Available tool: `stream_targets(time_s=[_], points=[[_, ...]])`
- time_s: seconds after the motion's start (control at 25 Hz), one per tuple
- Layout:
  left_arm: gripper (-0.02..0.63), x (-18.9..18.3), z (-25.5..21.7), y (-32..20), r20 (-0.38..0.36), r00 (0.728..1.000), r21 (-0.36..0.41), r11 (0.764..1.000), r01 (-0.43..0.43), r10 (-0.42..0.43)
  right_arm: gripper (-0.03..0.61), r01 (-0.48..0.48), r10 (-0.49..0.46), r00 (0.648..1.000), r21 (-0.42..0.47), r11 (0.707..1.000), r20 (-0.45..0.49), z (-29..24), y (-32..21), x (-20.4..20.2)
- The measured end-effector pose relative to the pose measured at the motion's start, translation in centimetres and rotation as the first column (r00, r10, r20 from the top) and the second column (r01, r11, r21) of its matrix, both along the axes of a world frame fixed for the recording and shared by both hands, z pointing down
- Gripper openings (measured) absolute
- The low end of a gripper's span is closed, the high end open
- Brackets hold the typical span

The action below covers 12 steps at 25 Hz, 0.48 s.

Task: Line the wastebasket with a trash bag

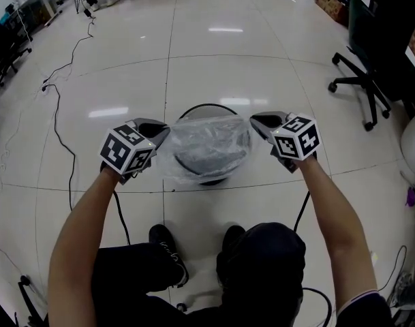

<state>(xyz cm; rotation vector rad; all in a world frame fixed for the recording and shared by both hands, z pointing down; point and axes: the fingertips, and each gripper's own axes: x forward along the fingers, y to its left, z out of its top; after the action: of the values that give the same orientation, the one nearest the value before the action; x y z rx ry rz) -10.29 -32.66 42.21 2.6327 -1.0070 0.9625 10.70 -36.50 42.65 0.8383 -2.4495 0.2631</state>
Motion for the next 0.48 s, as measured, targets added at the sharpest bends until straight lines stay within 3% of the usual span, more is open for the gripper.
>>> stream_targets(time_s=[0.48], points=[[0.012,-1.1,1.2,-7.3,-0.004,0.995,0.062,0.993,0.098,-0.098,0.002,-0.101,0.100,0.995,0.043,0.994,0.007,1.7,-5.7,-0.6]])
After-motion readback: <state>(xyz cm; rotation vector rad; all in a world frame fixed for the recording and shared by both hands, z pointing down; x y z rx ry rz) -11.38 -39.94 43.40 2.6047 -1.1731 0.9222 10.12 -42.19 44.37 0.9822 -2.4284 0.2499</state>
